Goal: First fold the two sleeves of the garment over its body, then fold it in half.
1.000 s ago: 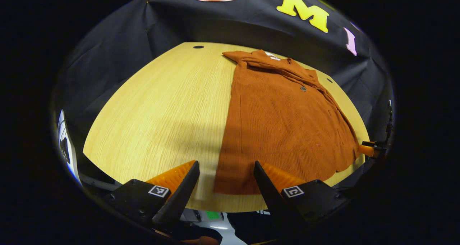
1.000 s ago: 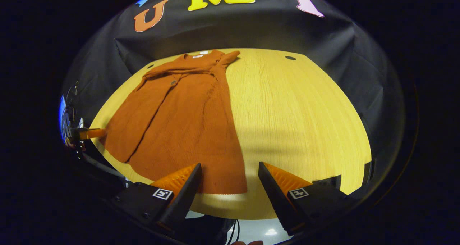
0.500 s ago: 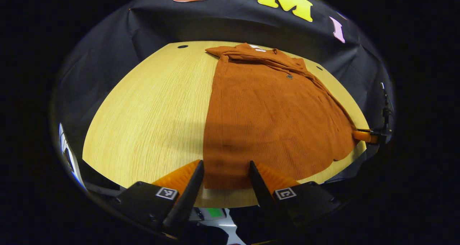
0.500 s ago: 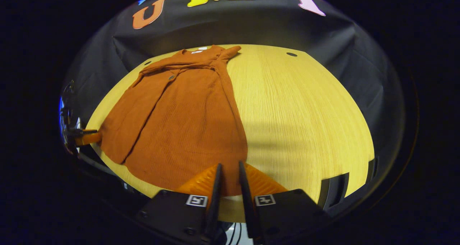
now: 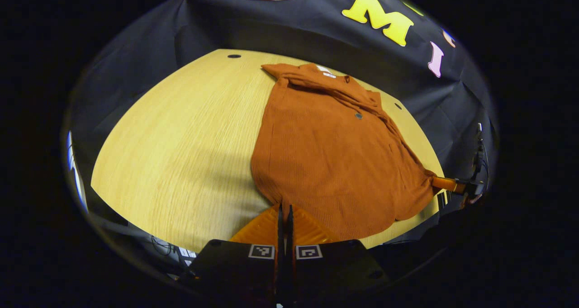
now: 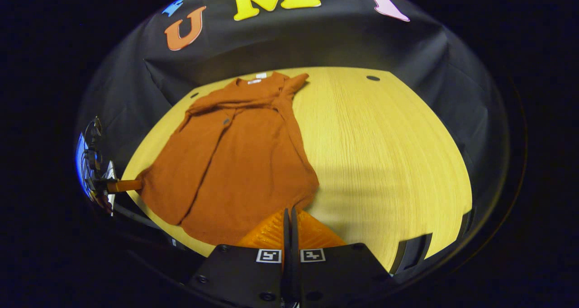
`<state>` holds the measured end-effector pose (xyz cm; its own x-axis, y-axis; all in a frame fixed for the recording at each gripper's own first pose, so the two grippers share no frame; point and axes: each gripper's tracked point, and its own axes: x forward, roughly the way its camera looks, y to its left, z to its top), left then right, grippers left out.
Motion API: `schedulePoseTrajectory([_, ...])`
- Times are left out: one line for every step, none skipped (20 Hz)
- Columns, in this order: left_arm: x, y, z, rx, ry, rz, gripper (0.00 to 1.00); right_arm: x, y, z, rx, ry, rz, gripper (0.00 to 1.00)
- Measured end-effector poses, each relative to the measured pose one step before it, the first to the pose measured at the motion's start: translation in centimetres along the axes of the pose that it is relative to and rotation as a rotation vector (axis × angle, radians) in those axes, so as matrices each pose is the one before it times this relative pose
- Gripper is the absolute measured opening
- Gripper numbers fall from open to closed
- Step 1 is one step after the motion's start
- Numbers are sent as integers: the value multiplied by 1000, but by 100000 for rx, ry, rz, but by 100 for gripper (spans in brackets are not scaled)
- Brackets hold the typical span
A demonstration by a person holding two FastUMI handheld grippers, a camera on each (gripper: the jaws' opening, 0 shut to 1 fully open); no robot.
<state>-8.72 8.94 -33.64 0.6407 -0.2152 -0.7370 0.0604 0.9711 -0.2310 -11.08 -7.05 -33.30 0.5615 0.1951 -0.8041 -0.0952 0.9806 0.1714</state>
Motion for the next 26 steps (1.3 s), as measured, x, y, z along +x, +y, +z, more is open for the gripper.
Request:
schedulePoseTrajectory([-191,-338,1661,561,-2499,-545,3,-168,383,1866,125,-3052,1324,0])
schedulePoseTrajectory([-178,-483,1875,952,-2546,-773,3,-41,481,2077,221,-3097,1487,0])
schedulePoseTrajectory([-77,-497,1959,1333,-2621,-1026,3,-4,413,1886,-116,-3002,1358,1])
schedulePoseTrajectory([-63,-552,2227,1251,-3354,-1189,3,111,346,2107,-130,-3155,1357,0])
schedulePoseTrajectory([-280,-465,2190,1165,-3330,-1148,3,113,305,2042,-578,-3006,1231,0])
schedulePoseTrajectory([232,-376,2376,1013,-3061,-610,3,226,198,2127,-1046,-2903,994,0])
schedulePoseTrajectory([283,-327,2308,313,-2791,-639,3,330,60,2133,-1098,-2810,830,0])
schedulePoseTrajectory([448,-199,2279,196,-2595,-269,3,577,-2,2219,-642,-2613,1001,1])
schedulePoseTrajectory([695,-190,1924,-32,-1780,-547,3,664,32,2242,-370,-2388,983,1])
schedulePoseTrajectory([870,-19,1851,-143,-1615,276,3,799,-234,2206,-504,-2307,1050,0])
schedulePoseTrajectory([1091,402,1770,-452,-274,989,3,1296,-208,1787,-1142,-1545,665,0])
schedulePoseTrajectory([1246,176,1865,-1340,-622,180,3,1151,-283,1910,-1329,-1944,585,0])
schedulePoseTrajectory([1180,169,1649,-2227,100,45,3,1290,-144,1917,-1350,-1753,667,1])
schedulePoseTrajectory([1272,-1,2119,-2554,-935,-416,3,1453,-293,1807,-1038,-1461,-213,1])
schedulePoseTrajectory([1286,-278,1907,-3561,-310,-554,3,1702,-176,1625,206,-1431,479,1])
schedulePoseTrajectory([1197,-506,1998,-1302,-972,-1655,3,1872,-237,1549,982,-734,-37,0])
schedulePoseTrajectory([1744,-121,1946,230,-1640,-1832,3,1853,-322,1276,322,-525,-265,0])
schedulePoseTrajectory([1634,-199,1459,260,-354,-1564,3,2102,-343,1106,-737,-267,-478,0])
schedulePoseTrajectory([2016,35,1332,685,657,-131,3,2232,-483,847,-677,292,-602,0])
schedulePoseTrajectory([2042,376,1023,1182,1128,548,3,2121,-359,627,293,961,-152,1])
schedulePoseTrajectory([2236,797,477,-98,1507,371,3,1876,-223,120,1356,1180,-363,1])
schedulePoseTrajectory([2100,413,90,-1590,2281,66,3,2072,-369,-23,1544,1444,-694,0])
schedulePoseTrajectory([1967,561,-197,-2196,1855,62,3,1958,-617,-548,604,1976,-1535,0])
schedulePoseTrajectory([2037,762,-575,-135,2615,1493,3,2166,-512,-726,653,2645,-1272,1])
schedulePoseTrajectory([1870,1126,-657,1135,3010,2136,3,2094,-800,-1122,684,3258,-1301,0])
schedulePoseTrajectory([1897,1197,-1022,775,3843,2046,3,2073,-804,-1320,377,3406,-1480,0])
